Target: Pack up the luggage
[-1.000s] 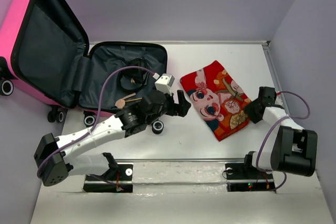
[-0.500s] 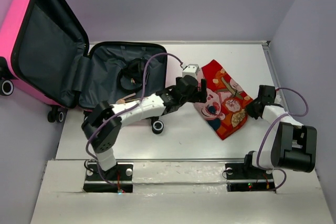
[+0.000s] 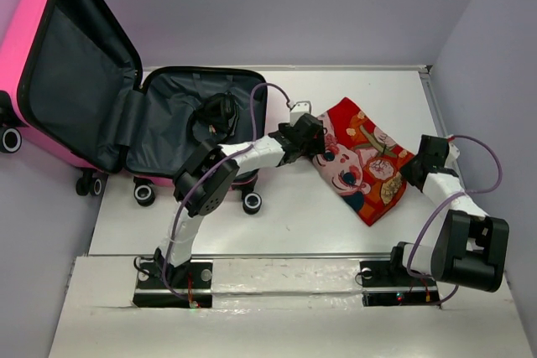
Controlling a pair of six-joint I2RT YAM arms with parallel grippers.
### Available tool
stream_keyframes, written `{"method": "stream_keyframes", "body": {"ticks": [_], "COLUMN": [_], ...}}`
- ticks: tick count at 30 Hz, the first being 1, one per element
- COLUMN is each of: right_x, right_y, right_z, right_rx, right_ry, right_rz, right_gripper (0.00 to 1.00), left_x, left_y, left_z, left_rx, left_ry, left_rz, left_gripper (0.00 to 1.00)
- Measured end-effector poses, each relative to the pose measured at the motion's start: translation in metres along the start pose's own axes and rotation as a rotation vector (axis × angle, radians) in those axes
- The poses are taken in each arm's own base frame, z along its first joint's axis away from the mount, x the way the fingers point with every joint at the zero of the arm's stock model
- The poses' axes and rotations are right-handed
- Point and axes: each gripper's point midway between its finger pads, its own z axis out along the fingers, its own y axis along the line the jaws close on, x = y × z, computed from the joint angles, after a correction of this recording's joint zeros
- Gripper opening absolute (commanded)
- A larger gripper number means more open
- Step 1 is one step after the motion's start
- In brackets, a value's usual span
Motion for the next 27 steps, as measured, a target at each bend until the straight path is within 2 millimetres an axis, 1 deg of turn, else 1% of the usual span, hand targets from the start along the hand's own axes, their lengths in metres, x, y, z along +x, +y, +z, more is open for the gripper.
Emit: {"method": "stream_keyframes", "body": {"ticks": [2, 5, 8, 10, 11, 12, 13, 14, 15, 16, 17, 20, 23, 24, 25, 26, 27], "right_x": [0.0, 0.0, 0.001, 0.002, 0.002, 0.003, 0.004, 0.005, 0.006, 0.008, 0.011, 0.015, 0.013, 0.012, 0.007, 0.005, 0.002], "right_y": [0.001, 0.003, 0.006, 0.007, 0.008, 0.01, 0.011, 0.012, 0.014, 0.015, 0.016, 0.022, 0.036, 0.04, 0.048, 0.053, 0.062], "right_z": [-0.001, -0.001, -0.001, -0.002, -0.002, -0.002, -0.002, -0.003, -0.003, -0.003, -0.004, -0.008, -0.021, -0.024, -0.033, -0.039, -0.049], "right_rx": [-0.006, -0.018, -0.037, -0.048, -0.053, -0.062, -0.07, -0.08, -0.088, -0.101, -0.112, -0.156, -0.242, -0.26, -0.31, -0.339, -0.381], "right_ry": [0.0, 0.003, 0.011, 0.016, 0.02, 0.025, 0.028, 0.032, 0.035, 0.042, 0.049, 0.067, 0.069, 0.067, 0.055, 0.05, 0.04], "right_rz": [-0.007, -0.011, -0.013, -0.013, -0.012, -0.012, -0.012, -0.011, -0.011, -0.011, -0.011, -0.01, -0.006, -0.004, 0.001, 0.003, 0.005], "right_gripper": [0.07, 0.07, 0.07, 0.07, 0.07, 0.07, 0.07, 0.07, 0.07, 0.07, 0.07, 0.07, 0.07, 0.07, 0.07, 0.07, 0.07], "left_x": [0.005, 0.007, 0.008, -0.001, -0.003, -0.006, -0.009, -0.014, -0.015, -0.016, -0.016, -0.016, -0.02, -0.022, -0.024, -0.029, -0.038], "left_y": [0.004, 0.009, 0.013, 0.011, 0.011, 0.01, 0.009, 0.007, 0.006, 0.007, 0.008, 0.004, -0.003, -0.004, -0.006, -0.01, -0.015], "left_z": [0.004, 0.009, 0.02, 0.032, 0.035, 0.04, 0.044, 0.049, 0.051, 0.055, 0.057, 0.06, 0.058, 0.055, 0.051, 0.046, 0.038], "left_rx": [-0.018, -0.038, -0.05, -0.047, -0.044, -0.043, -0.04, -0.032, -0.029, -0.026, -0.021, 0.004, 0.038, 0.047, 0.058, 0.071, 0.087], "left_ry": [0.009, 0.009, 0.011, -0.012, -0.017, -0.025, -0.03, -0.044, -0.05, -0.056, -0.057, -0.057, -0.061, -0.061, -0.06, -0.063, -0.066], "left_rz": [-0.009, -0.031, -0.055, -0.079, -0.085, -0.093, -0.099, -0.113, -0.119, -0.128, -0.131, -0.146, -0.143, -0.137, -0.13, -0.121, -0.108], "left_gripper": [0.95, 0.94, 0.91, 0.85, 0.85, 0.75, 0.68, 0.57, 0.43, 0.22, 0.06, 0.06, 0.06, 0.06, 0.06, 0.06, 0.06]}}
